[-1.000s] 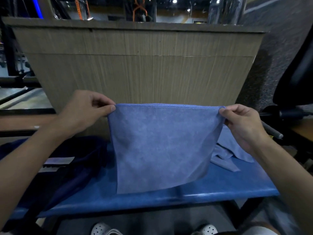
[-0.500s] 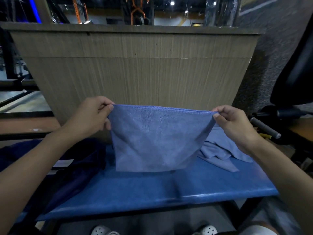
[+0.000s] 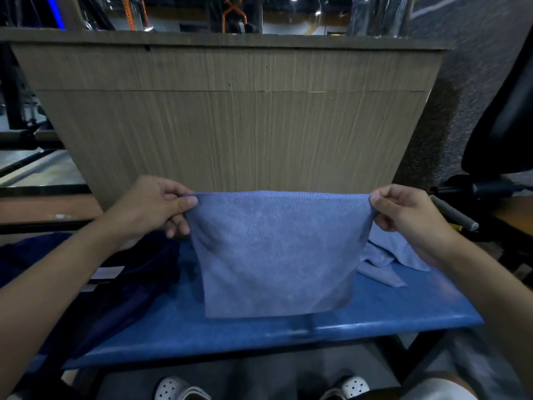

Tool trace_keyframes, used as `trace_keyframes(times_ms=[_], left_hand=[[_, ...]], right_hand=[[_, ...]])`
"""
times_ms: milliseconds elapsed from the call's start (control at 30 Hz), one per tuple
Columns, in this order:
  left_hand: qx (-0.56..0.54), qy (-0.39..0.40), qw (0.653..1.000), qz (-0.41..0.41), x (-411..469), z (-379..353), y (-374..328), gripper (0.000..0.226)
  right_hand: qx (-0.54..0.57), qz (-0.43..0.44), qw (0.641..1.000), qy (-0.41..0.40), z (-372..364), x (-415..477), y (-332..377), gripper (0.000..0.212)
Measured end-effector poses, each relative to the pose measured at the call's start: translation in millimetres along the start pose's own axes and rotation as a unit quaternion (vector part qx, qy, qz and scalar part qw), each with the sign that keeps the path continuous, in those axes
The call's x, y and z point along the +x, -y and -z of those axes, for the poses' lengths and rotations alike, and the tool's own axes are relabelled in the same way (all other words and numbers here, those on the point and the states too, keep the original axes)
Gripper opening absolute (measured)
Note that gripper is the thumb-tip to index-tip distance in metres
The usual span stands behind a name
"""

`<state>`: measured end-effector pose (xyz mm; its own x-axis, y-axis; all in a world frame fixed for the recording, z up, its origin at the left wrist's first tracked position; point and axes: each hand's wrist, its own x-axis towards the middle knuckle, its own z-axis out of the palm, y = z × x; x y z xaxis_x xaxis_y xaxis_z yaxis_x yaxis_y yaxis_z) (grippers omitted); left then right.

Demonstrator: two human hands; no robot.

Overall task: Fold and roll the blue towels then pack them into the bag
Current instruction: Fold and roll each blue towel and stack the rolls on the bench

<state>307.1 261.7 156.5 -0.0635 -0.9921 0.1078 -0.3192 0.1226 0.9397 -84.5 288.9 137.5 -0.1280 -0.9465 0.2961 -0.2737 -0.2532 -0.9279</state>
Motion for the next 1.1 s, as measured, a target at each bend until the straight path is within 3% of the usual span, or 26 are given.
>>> trace_keyframes(times_ms=[133, 267, 533, 667, 833, 933, 1033, 1100], left_hand=[[0.019, 0.072, 0.995, 0.063, 3.7, 2.5, 6.6, 0.009], [-0.015, 0.044, 0.996, 0.078, 21.8, -4.1, 18.3, 0.010], [-0.019, -0.082, 0.994, -0.072, 54.4, -4.5, 8.6, 0.011], [0.018, -0.051, 0.994, -0.093, 34.4, 0.3, 21.2, 0.008], [0.062, 0.034, 0.997, -0.020, -13.4, -18.1, 90.0, 0.013], [0.090, 0.085, 0.991, 0.041, -44.6, -35.2, 143.1, 0.016], [0.133, 0.132, 0.978, 0.091, -66.1, -43.4, 179.3, 0.012], [0.163, 0.162, 0.970, 0.081, -72.4, -44.4, 186.5, 0.010]], right_hand=[[-0.014, -0.032, 0.999, 0.016, 2.2, 3.8, -9.7, 0.020], [-0.002, -0.042, 0.999, 0.020, -10.3, 16.7, -16.9, 0.015], [0.070, 0.015, 0.997, -0.008, -27.7, 52.7, -16.3, 0.020], [0.072, 0.010, 0.997, 0.001, -25.5, 38.7, -19.0, 0.021], [-0.017, -0.097, 0.989, 0.109, -20.7, -15.1, -79.2, 0.019], [-0.122, -0.168, 0.952, 0.225, -17.6, -51.7, -122.7, 0.015], [-0.134, -0.220, 0.924, 0.284, -17.4, -78.0, -148.8, 0.009], [-0.136, -0.230, 0.915, 0.304, -16.4, -86.3, -154.8, 0.010]])
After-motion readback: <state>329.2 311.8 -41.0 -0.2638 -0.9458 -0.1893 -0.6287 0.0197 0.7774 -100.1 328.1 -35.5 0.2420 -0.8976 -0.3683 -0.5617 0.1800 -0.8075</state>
